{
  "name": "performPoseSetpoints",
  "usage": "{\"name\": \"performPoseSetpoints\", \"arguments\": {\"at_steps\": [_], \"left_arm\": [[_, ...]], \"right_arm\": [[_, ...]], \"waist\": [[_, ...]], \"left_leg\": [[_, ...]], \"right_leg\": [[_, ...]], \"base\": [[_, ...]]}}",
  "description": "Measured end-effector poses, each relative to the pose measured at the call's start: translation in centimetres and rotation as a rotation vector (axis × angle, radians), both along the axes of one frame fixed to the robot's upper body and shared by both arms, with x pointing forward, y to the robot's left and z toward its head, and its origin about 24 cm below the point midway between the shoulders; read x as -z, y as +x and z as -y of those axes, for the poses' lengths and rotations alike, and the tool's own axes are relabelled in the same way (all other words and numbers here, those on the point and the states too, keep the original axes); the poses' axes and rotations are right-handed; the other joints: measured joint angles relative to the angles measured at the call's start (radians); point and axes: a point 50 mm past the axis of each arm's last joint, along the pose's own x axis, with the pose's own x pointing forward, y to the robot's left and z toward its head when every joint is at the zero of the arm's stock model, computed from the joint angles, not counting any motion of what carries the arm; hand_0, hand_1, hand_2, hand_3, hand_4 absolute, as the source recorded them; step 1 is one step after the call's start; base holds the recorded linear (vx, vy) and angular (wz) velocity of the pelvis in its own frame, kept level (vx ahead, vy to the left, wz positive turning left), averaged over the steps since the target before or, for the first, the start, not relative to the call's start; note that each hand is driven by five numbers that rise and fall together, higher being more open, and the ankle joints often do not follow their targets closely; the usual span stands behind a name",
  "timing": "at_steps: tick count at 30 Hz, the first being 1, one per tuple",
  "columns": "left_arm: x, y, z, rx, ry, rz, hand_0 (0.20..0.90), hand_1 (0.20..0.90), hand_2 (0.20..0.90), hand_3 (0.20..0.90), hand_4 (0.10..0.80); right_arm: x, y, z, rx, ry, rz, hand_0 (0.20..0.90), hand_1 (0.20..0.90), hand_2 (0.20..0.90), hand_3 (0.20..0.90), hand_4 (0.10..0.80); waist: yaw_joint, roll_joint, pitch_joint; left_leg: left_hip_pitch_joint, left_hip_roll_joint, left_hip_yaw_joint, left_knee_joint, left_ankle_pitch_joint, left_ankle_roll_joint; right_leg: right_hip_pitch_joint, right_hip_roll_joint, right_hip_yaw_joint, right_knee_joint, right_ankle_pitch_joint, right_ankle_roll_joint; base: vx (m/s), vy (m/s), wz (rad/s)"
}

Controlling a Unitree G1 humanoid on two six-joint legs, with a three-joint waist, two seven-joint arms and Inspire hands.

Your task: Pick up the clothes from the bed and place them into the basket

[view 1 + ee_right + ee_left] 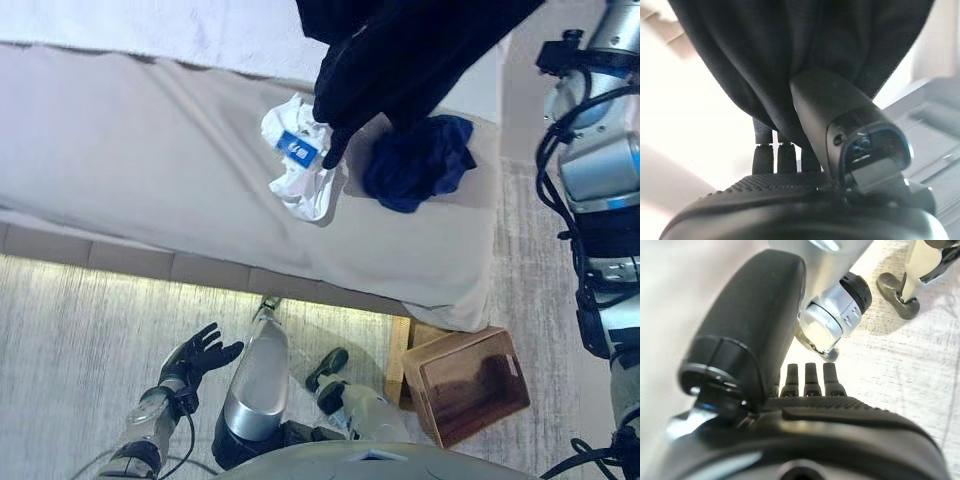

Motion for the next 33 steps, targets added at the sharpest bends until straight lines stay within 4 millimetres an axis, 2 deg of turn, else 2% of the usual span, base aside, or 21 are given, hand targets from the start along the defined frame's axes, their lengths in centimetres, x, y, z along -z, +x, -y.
{"name": "performPoseSetpoints", "arguments": {"at_steps": [3, 4, 7, 13, 17, 18, 23, 25, 28, 30, 33], "left_arm": [[0.4, -0.8, 0.0, 0.006, 0.011, -0.038, 0.900, 0.900, 0.900, 0.900, 0.800], [0.7, -1.2, 0.2, 0.007, 0.017, -0.059, 0.900, 0.900, 0.900, 0.900, 0.800], [1.5, -2.8, 0.5, 0.004, 0.025, -0.131, 0.900, 0.900, 0.900, 0.900, 0.800], [2.6, -5.2, 1.2, 0.042, 0.018, -0.263, 0.900, 0.900, 0.900, 0.900, 0.800], [3.0, -6.0, 1.7, 0.081, 0.015, -0.310, 0.900, 0.900, 0.900, 0.900, 0.800], [3.2, -6.3, 2.0, 0.100, 0.014, -0.325, 0.900, 0.900, 0.900, 0.900, 0.800], [3.0, -4.6, 3.1, 0.143, -0.004, -0.291, 0.900, 0.900, 0.900, 0.900, 0.800], [2.8, -3.6, 3.6, 0.162, -0.008, -0.272, 0.900, 0.900, 0.900, 0.900, 0.800], [2.7, -3.2, 3.9, 0.192, -0.004, -0.265, 0.900, 0.900, 0.900, 0.900, 0.800], [2.8, -3.2, 4.0, 0.201, -0.008, -0.265, 0.900, 0.900, 0.900, 0.900, 0.800], [2.9, -2.8, 5.0, 0.264, -0.016, -0.267, 0.900, 0.900, 0.900, 0.900, 0.800]], "right_arm": [[0.9, 0.0, 1.1, -0.019, 0.076, -0.025, 0.300, 0.300, 0.300, 0.200, 0.100], [1.5, 0.1, 1.5, -0.024, 0.106, -0.040, 0.300, 0.300, 0.300, 0.200, 0.100], [3.3, 0.0, 3.0, -0.013, 0.171, -0.078, 0.300, 0.300, 0.300, 0.200, 0.100], [4.7, -1.0, 5.7, 0.054, 0.262, -0.071, 0.300, 0.300, 0.300, 0.200, 0.100], [7.3, -1.4, 7.6, 0.108, 0.278, -0.172, 0.300, 0.300, 0.300, 0.200, 0.100], [8.5, -1.4, 8.3, 0.125, 0.277, -0.235, 0.300, 0.300, 0.300, 0.200, 0.100], [13.7, -1.7, 10.5, 0.184, 0.269, -0.499, 0.300, 0.300, 0.300, 0.200, 0.100], [16.3, -2.0, 11.4, 0.204, 0.277, -0.633, 0.300, 0.300, 0.300, 0.200, 0.100], [20.1, -2.3, 12.3, 0.240, 0.330, -0.782, 0.300, 0.300, 0.300, 0.200, 0.100], [21.5, -2.6, 12.7, 0.259, 0.347, -0.841, 0.300, 0.300, 0.300, 0.200, 0.100], [22.9, -3.1, 13.5, 0.296, 0.368, -0.901, 0.300, 0.300, 0.300, 0.200, 0.100]], "waist": [[-0.012, 0.005, -0.034], [-0.032, 0.008, -0.049], [-0.049, 0.010, -0.104], [-0.141, 0.068, -0.178], [-0.217, 0.103, -0.237], [-0.244, 0.117, -0.264], [-0.312, 0.145, -0.298], [-0.344, 0.148, -0.300], [-0.364, 0.152, -0.302], [-0.380, 0.158, -0.303], [-0.387, 0.201, -0.303]], "left_leg": [[0.025, 0.000, 0.018, -0.019, 0.004, 0.001], [0.043, 0.010, 0.028, -0.025, -0.001, -0.005], [0.086, 0.012, 0.071, -0.058, 0.007, 0.000], [0.206, 0.030, 0.162, -0.135, 0.011, 0.004], [0.266, 0.037, 0.192, -0.188, 0.016, 0.007], [0.281, 0.043, 0.213, -0.207, 0.017, 0.007], [0.322, 0.064, 0.270, -0.237, 0.021, 0.003], [0.331, 0.072, 0.285, -0.237, 0.021, 0.003], [0.345, 0.083, 0.312, -0.237, 0.021, 0.003], [0.345, 0.086, 0.315, -0.237, 0.021, 0.002], [0.332, 0.088, 0.332, -0.237, 0.021, 0.002]], "right_leg": [[0.018, 0.005, 0.025, -0.026, 0.014, 0.005], [0.031, 0.006, 0.032, -0.036, 0.015, 0.004], [0.043, 0.006, 0.076, -0.058, 0.018, 0.000], [0.079, 0.009, 0.167, -0.078, 0.024, 0.001], [0.105, 0.016, 0.207, -0.100, 0.024, 0.001], [0.105, 0.021, 0.223, -0.108, 0.028, 0.006], [0.106, 0.039, 0.280, -0.126, 0.039, 0.004], [0.105, 0.046, 0.294, -0.128, 0.040, 0.004], [0.104, 0.055, 0.320, -0.128, 0.040, 0.003], [0.103, 0.057, 0.321, -0.128, 0.040, 0.003], [0.072, 0.057, 0.340, -0.125, 0.044, -0.002]], "base": [[0.024, -0.089, -0.21], [0.027, -0.120, -0.25], [-0.006, -0.086, -0.40], [-0.018, -0.075, -0.47], [-0.007, -0.107, -0.37], [0.003, -0.079, -0.40], [0.021, -0.142, -0.38], [0.046, -0.191, -0.26], [0.011, -0.141, -0.27], [-0.067, -0.093, -0.09], [-0.250, -0.067, -0.16]]}}
